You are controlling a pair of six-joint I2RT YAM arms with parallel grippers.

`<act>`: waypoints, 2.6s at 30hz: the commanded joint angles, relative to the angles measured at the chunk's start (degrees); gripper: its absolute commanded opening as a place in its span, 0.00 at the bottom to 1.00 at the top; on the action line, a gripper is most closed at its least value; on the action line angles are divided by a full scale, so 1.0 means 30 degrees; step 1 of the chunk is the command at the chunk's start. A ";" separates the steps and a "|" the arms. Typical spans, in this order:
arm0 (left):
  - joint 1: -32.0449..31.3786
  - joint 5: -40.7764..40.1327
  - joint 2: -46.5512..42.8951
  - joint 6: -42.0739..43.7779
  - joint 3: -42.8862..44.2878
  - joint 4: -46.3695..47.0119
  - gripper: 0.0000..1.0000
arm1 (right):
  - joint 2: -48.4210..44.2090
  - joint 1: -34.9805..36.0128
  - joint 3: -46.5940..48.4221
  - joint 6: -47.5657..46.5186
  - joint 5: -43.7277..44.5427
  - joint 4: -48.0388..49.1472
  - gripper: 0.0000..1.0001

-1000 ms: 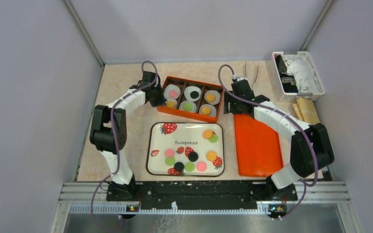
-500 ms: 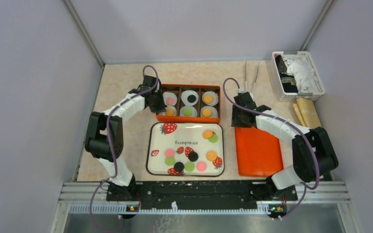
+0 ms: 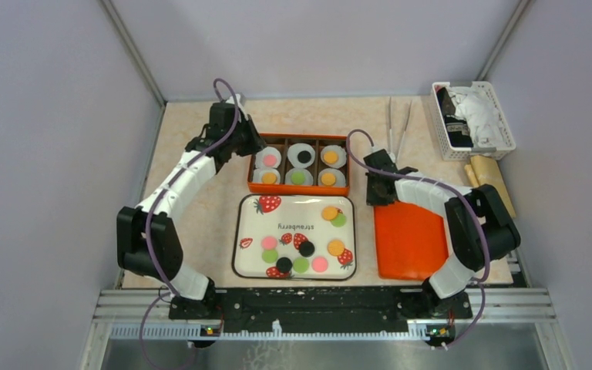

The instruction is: Pack the cookies

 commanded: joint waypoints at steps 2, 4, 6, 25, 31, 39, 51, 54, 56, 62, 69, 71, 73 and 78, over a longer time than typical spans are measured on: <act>-0.0066 0.2731 0.0335 0.0533 0.0660 0.2342 0.18 | 0.0898 0.0184 0.0375 0.0025 0.0227 -0.0396 0.00; -0.0067 0.3717 0.0727 0.0729 0.1042 0.2726 0.22 | 0.0358 0.0283 0.0595 -0.0359 0.0569 -0.0728 0.00; -0.0067 0.4931 0.1238 0.0975 0.1474 0.2998 0.26 | -0.0480 0.0438 0.1006 -0.0969 0.0616 -0.1241 0.00; -0.0656 1.0986 0.1895 -0.0210 0.0683 0.5720 0.38 | -0.3775 0.1587 0.6987 -0.3563 -0.3549 -0.3773 0.00; -0.1970 1.0815 0.1958 -0.1458 0.0017 0.7252 0.41 | -0.2458 0.1587 0.7394 -0.3625 -0.4490 -0.2419 0.00; -0.4000 1.0595 0.3763 -0.2273 -0.0156 0.9394 0.47 | -0.1654 0.1648 0.7785 -0.3465 -0.5908 -0.1416 0.00; -0.4370 1.0460 0.5867 -0.2596 0.0037 1.0629 0.47 | -0.2034 0.1750 0.7504 -0.3442 -0.6773 -0.1180 0.00; -0.4388 1.0798 0.5732 -0.2901 -0.0090 1.1015 0.45 | -0.1860 0.1866 0.7469 -0.3342 -0.6976 -0.1028 0.00; -0.4471 1.0671 0.5289 -0.3009 -0.0348 1.1179 0.45 | -0.1736 0.1968 0.7483 -0.3279 -0.7038 -0.0907 0.00; -0.4606 1.0318 0.4797 -0.3411 -0.0836 1.1615 0.45 | -0.1580 0.2252 0.7626 -0.3158 -0.7233 -0.0653 0.00; -0.4779 1.0689 0.5134 -0.3883 -0.0804 1.2234 0.44 | -0.1226 0.2580 0.7540 -0.3076 -0.7360 -0.0582 0.00; -0.4812 1.0585 0.5014 -0.3875 -0.0821 1.2213 0.45 | -0.1219 0.2683 0.7403 -0.3014 -0.7429 -0.0380 0.00; -0.4812 1.0605 0.4964 -0.3897 -0.0831 1.2207 0.45 | -0.1085 0.2855 0.7465 -0.2932 -0.7544 -0.0326 0.00; -0.4857 1.0552 0.5100 -0.3994 -0.0844 1.2131 0.45 | -0.0776 0.3551 0.8030 -0.2728 -0.7621 -0.0045 0.00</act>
